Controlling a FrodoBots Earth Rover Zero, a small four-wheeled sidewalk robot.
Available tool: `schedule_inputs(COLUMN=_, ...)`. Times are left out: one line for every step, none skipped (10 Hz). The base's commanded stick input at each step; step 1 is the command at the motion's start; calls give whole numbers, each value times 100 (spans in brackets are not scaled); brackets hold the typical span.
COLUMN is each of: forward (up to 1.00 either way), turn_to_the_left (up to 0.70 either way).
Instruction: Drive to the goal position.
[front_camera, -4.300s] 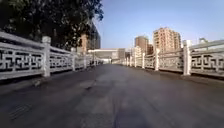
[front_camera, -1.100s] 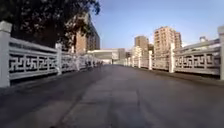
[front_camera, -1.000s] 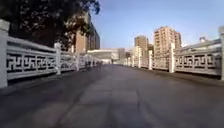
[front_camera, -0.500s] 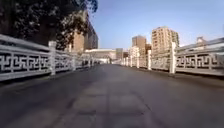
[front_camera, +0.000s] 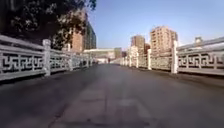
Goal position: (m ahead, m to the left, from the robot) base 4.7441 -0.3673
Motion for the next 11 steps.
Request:
schedule_inputs(forward=45, turn_to_the_left=0)
schedule_inputs(forward=45, turn_to_the_left=0)
schedule_inputs(forward=45, turn_to_the_left=0)
schedule_inputs(forward=45, turn_to_the_left=0)
schedule_inputs(forward=45, turn_to_the_left=0)
schedule_inputs(forward=45, turn_to_the_left=0)
schedule_inputs(forward=45, turn_to_the_left=0)
schedule_inputs(forward=45, turn_to_the_left=0)
schedule_inputs(forward=45, turn_to_the_left=0)
schedule_inputs(forward=45, turn_to_the_left=0)
schedule_inputs(forward=45, turn_to_the_left=0)
